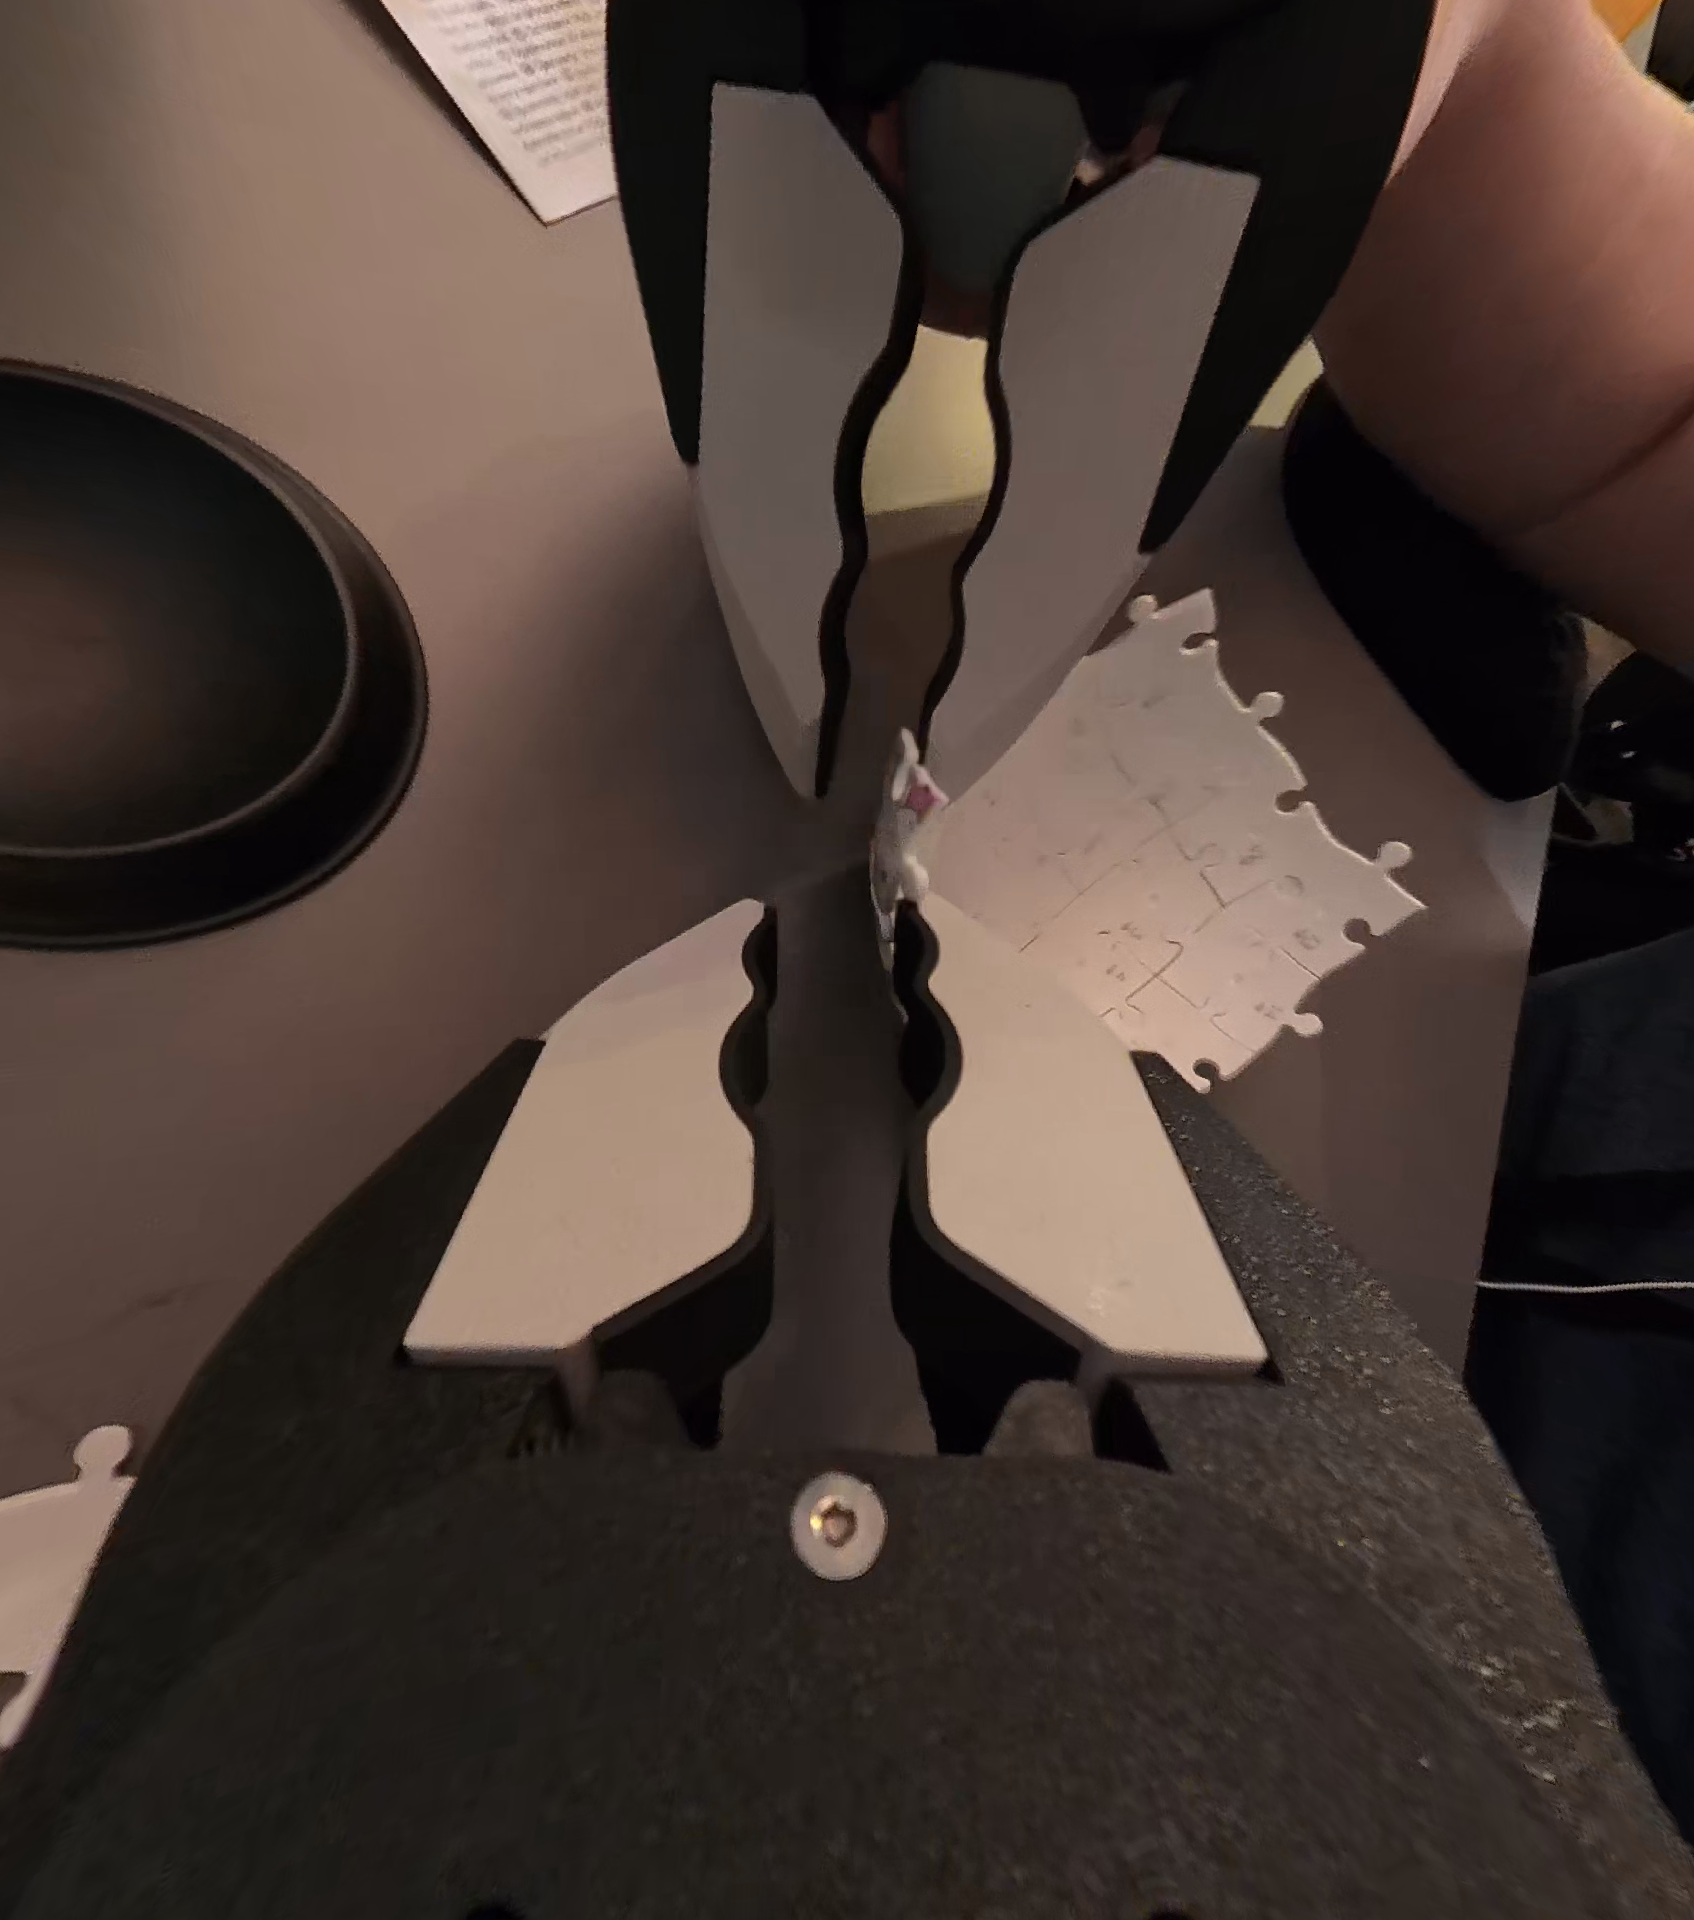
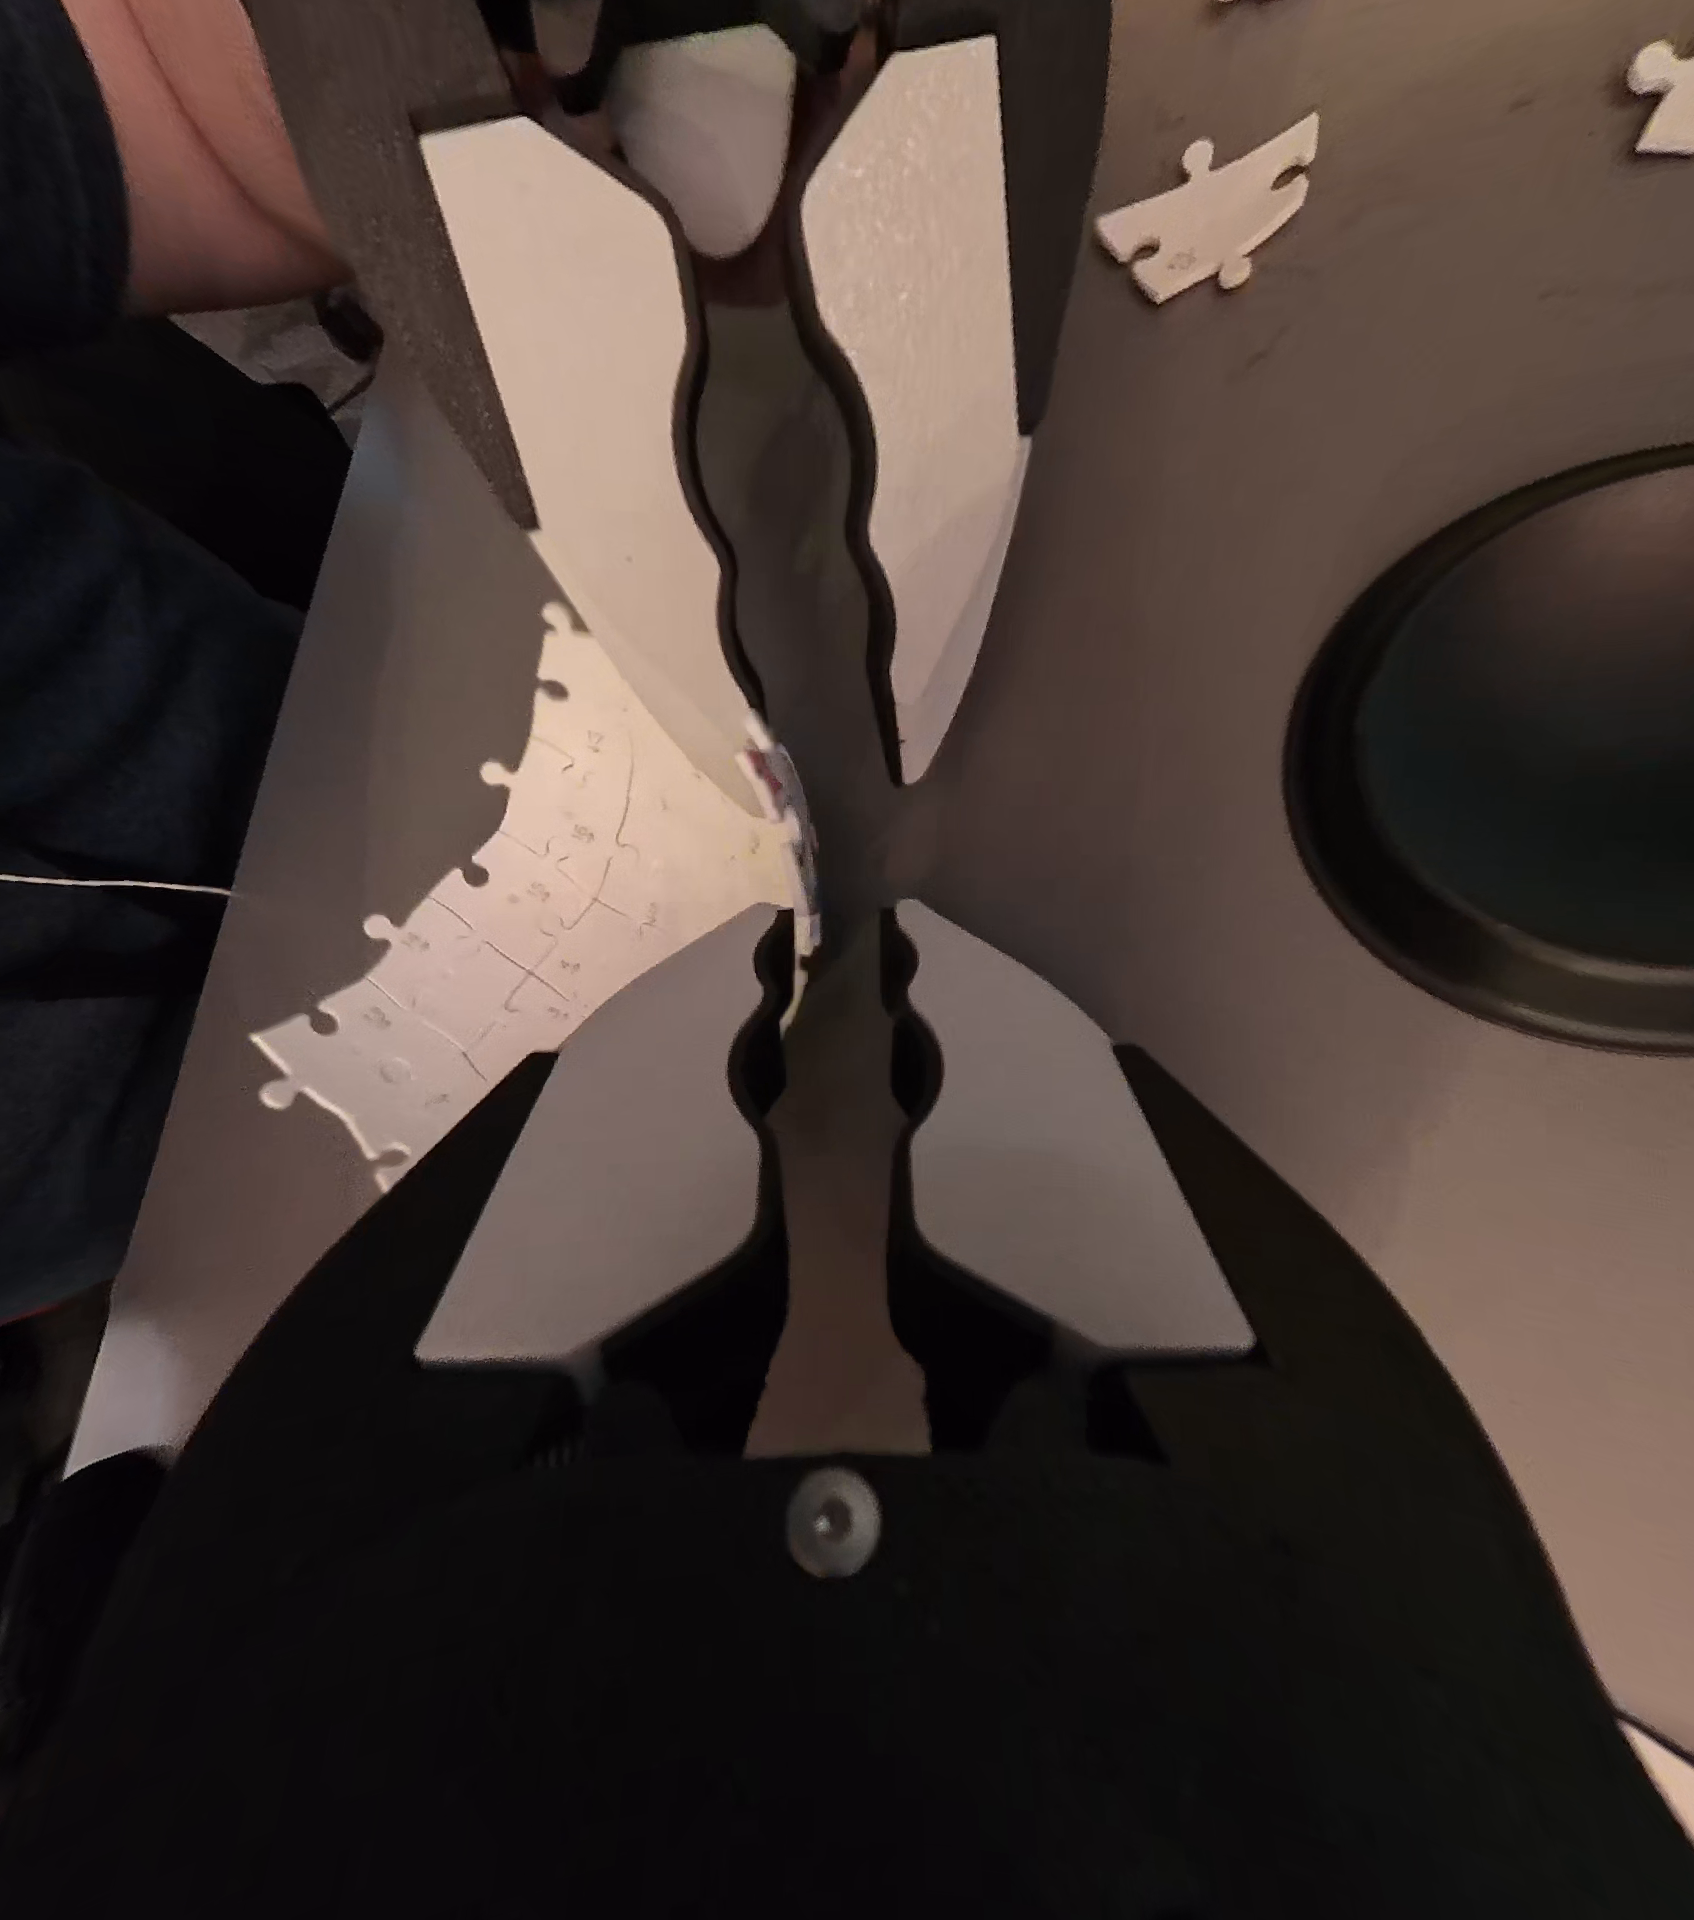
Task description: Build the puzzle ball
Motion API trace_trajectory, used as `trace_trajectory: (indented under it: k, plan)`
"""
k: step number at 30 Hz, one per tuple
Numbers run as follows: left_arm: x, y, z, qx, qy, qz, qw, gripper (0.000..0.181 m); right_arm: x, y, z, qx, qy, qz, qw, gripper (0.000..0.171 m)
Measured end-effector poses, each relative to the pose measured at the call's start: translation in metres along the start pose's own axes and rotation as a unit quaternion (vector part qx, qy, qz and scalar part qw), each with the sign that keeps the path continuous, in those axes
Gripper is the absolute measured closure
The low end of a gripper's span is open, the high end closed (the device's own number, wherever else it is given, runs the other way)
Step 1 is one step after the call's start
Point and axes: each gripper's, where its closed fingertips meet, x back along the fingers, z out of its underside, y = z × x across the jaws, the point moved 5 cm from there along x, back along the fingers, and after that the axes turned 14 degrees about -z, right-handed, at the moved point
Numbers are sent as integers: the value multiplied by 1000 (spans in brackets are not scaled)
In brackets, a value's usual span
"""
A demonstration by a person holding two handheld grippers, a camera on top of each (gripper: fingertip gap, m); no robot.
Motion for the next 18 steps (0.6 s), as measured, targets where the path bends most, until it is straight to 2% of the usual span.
trace_trajectory:
  k: [13, 18]
  plan:
    - [15, -3, 1, 11, -19, 19, 1000, 160, -5, 4, -1, 6, -8, -20, 1000, 154]
    - [12, -6, 8, 12, -2, 33, 999, 168, -8, 7, -13, 61, -32, -11, 998, 152]
